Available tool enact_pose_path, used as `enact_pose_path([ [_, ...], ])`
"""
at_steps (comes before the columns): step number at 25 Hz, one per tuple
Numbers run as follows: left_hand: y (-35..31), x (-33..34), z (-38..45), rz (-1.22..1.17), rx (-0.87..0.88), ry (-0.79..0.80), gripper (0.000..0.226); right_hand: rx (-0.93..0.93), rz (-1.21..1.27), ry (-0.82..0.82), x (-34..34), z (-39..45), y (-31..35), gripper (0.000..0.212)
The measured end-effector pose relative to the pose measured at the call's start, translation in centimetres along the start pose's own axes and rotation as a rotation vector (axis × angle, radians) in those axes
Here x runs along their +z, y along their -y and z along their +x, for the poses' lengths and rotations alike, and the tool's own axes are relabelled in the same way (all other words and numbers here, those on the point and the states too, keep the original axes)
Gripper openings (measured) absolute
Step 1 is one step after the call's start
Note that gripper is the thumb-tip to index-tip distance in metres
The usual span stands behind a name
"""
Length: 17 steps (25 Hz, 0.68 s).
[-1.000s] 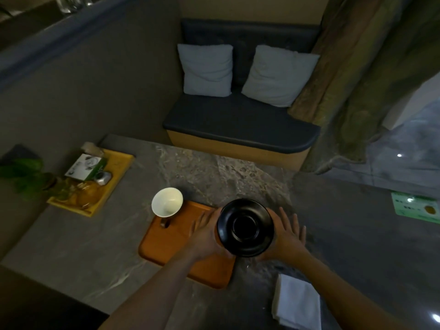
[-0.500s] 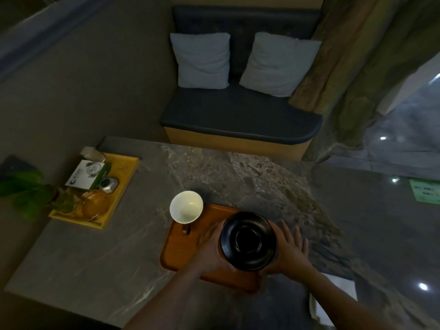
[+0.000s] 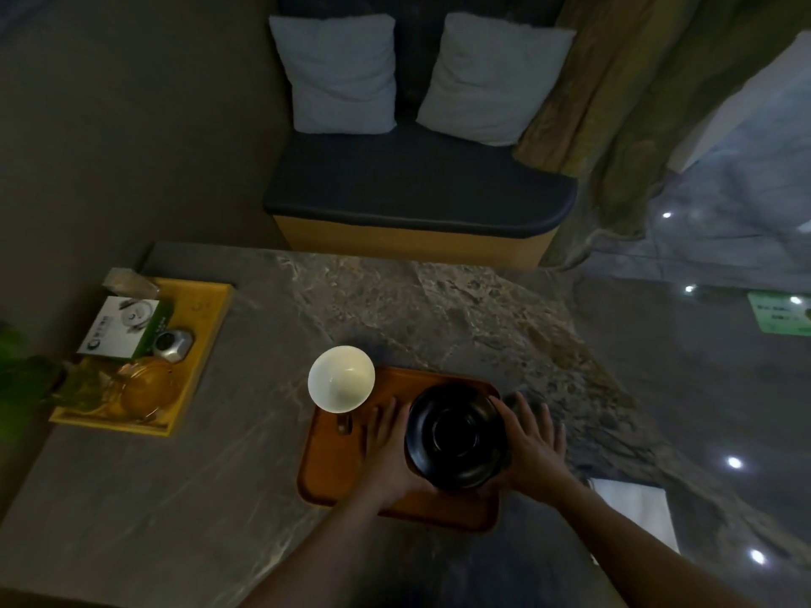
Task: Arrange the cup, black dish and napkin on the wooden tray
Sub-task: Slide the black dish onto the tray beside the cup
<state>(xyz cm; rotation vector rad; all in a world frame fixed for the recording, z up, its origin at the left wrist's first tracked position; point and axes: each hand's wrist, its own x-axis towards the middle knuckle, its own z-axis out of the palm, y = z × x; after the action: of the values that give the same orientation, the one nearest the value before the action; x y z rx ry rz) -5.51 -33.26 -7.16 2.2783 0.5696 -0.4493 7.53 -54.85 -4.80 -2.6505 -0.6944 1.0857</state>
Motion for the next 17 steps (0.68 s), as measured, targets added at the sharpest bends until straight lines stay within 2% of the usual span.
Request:
enact_pose_path([
  [8, -0.4, -0.3, 1.0, 0.076, -0.087, 0.023, 0.134, 0.028, 0.007, -0.014, 0.2, 1.8, -0.4, 0.135],
  [17, 0.0, 0.2, 0.8, 0.069, -0.086, -0.004, 0.133, 0.04, 0.041, -0.104, 1.9, 1.4, -0.7, 0.134],
])
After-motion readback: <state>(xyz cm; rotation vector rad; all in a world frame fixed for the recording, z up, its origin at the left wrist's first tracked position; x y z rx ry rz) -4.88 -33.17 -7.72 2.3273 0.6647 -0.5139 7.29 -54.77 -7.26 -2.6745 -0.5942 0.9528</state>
